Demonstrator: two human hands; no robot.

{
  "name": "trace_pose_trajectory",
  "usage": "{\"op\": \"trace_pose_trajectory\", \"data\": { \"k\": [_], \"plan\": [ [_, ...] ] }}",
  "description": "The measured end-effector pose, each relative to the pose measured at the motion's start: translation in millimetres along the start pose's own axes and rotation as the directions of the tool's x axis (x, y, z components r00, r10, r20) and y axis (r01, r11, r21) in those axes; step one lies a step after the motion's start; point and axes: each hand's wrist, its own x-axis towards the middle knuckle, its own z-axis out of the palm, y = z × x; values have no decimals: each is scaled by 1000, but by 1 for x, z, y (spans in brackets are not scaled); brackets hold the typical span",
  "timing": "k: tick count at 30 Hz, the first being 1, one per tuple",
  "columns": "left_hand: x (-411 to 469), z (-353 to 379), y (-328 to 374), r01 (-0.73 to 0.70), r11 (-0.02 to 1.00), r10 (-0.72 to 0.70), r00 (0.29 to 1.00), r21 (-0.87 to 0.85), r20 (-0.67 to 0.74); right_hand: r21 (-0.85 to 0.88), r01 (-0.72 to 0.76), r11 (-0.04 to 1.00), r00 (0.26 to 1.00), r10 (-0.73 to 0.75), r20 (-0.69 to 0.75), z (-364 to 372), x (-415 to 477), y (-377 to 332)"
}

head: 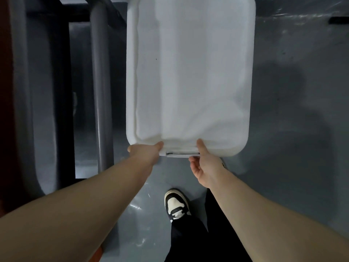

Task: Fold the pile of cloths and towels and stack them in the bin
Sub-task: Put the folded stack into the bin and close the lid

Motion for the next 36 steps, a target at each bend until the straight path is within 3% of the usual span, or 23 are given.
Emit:
{"op": "trace_pose_trajectory", "data": {
  "k": [4,8,10,14,17,20,24,27,29,31,34,36],
  "plan": [
    [-4,-2,1,-36,999,36,999,-7,3,85,-9,996,998,13,-54,11,-11,-7],
    [-15,-10,4,-56,997,55,998,50,24,23,-3,1000,993,6,-122,20,-27,-7],
    [-31,-18,13,-97,991,95,995,89,22,-76,85,993,991,-92,-96,22,-39,-9],
    [-69,-34,47,-304,910,292,953,283,87,-196,222,955,974,-226,0,35,-75,-42],
    [-84,-45,102,-487,822,465,873,295,145,-331,345,878,937,-340,76,68,-100,-106],
    [-84,-45,161,-600,717,585,795,354,161,-555,516,652,842,-506,188,100,-108,-171],
    [-67,-26,241,-658,464,725,667,593,173,-750,644,154,630,-663,404,140,-96,-261],
    [-41,-7,302,-593,245,766,603,767,222,-783,574,-239,442,-715,542,176,-68,-337],
    [-26,2,327,-556,224,747,626,800,226,-802,473,-365,401,-721,565,195,-54,-378],
    [-12,13,343,-516,250,713,670,819,204,-833,375,-406,488,-678,550,215,-34,-416],
    [-6,16,347,-495,234,711,674,837,200,-850,350,-393,703,-490,516,235,-22,-447],
    [-2,15,347,-491,232,709,676,840,200,-829,372,-417,741,-404,536,249,-17,-459]
  ]
}}
